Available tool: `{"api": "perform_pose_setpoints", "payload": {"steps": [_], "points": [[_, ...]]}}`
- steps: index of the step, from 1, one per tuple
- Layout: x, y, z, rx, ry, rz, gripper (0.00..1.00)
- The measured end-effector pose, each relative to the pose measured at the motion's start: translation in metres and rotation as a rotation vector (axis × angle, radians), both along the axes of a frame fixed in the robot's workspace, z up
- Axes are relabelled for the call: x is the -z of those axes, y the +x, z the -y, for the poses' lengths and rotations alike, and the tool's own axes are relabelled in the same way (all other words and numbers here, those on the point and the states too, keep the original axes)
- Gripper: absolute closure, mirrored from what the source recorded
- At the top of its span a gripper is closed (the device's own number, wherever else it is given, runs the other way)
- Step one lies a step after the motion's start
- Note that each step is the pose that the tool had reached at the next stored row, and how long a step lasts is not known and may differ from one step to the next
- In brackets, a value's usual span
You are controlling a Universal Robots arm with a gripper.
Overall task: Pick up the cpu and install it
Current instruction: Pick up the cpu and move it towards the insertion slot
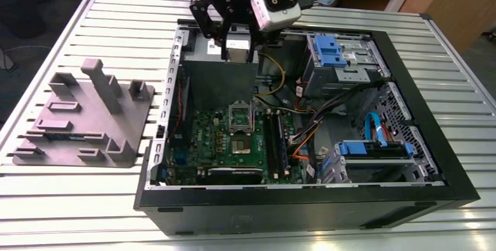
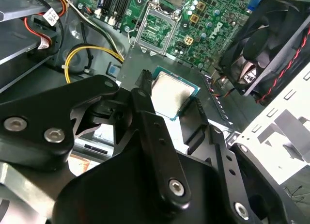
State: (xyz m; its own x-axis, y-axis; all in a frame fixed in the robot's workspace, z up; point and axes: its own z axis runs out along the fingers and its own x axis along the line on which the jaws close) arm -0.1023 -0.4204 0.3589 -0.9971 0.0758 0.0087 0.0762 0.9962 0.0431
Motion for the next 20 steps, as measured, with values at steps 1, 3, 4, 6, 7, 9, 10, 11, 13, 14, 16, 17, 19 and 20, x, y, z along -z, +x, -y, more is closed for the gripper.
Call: {"api": "perform_pose_setpoints", "payload": {"steps": [1,3,4,6,7,9,10,11,13,14,16,17,19,20], "points": [[0.0001,0.0000,0.0001,0.000,-0.0001,0.0000,0.53],[0.0004,0.0001,0.0007,0.000,0.0001,0.0001,0.53],[0.0005,0.0000,0.0012,0.000,-0.0001,0.0000,0.53],[0.0010,0.0000,0.0026,0.000,0.0000,0.0000,0.53],[0.0013,0.0000,0.0036,0.000,0.0000,0.0000,0.53],[0.0021,0.0000,0.0058,0.000,0.0001,0.0000,0.53],[0.0025,0.0000,0.0070,0.000,-0.0001,0.0000,0.53],[0.0039,0.0000,0.0102,0.000,0.0000,0.0000,0.53],[0.0081,0.0000,0.0144,0.000,0.0003,0.0002,0.53],[0.0097,0.0000,0.0154,0.000,0.0002,0.0002,0.53],[0.0132,0.0000,0.0174,0.000,0.0000,0.0000,0.53],[0.0150,0.0000,0.0185,0.000,-0.0001,0.0001,0.53],[0.0186,0.0000,0.0209,0.000,-0.0001,-0.0001,0.53],[0.0205,0.0000,0.0222,0.000,-0.0001,0.0000,0.53]]}}
